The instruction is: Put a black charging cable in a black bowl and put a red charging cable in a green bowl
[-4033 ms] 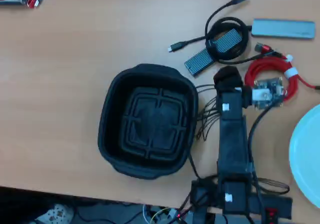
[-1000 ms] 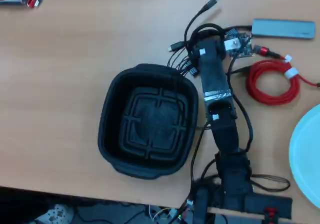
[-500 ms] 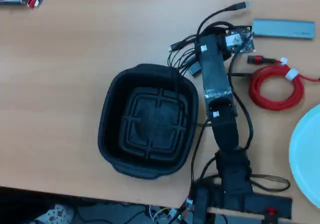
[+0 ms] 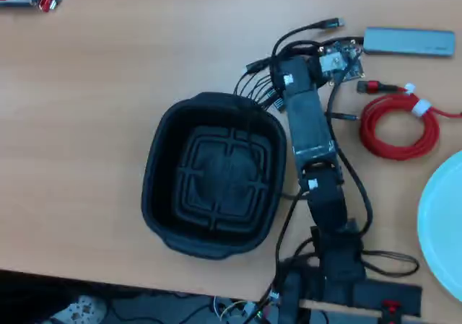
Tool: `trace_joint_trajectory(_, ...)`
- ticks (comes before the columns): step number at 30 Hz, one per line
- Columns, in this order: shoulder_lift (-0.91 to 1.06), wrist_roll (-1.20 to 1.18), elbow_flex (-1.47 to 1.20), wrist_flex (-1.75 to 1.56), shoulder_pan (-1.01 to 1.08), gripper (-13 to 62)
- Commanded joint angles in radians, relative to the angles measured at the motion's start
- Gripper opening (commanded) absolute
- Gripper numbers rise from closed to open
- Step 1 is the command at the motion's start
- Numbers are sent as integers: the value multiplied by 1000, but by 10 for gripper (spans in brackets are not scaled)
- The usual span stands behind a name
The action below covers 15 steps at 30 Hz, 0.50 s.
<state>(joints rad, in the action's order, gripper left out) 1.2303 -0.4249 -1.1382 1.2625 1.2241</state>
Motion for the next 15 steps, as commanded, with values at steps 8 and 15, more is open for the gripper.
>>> trace_joint_trajectory(8,242,133,81,-77,9,-62)
trace_joint_trajectory(15,319,152,80,-77,34,-62)
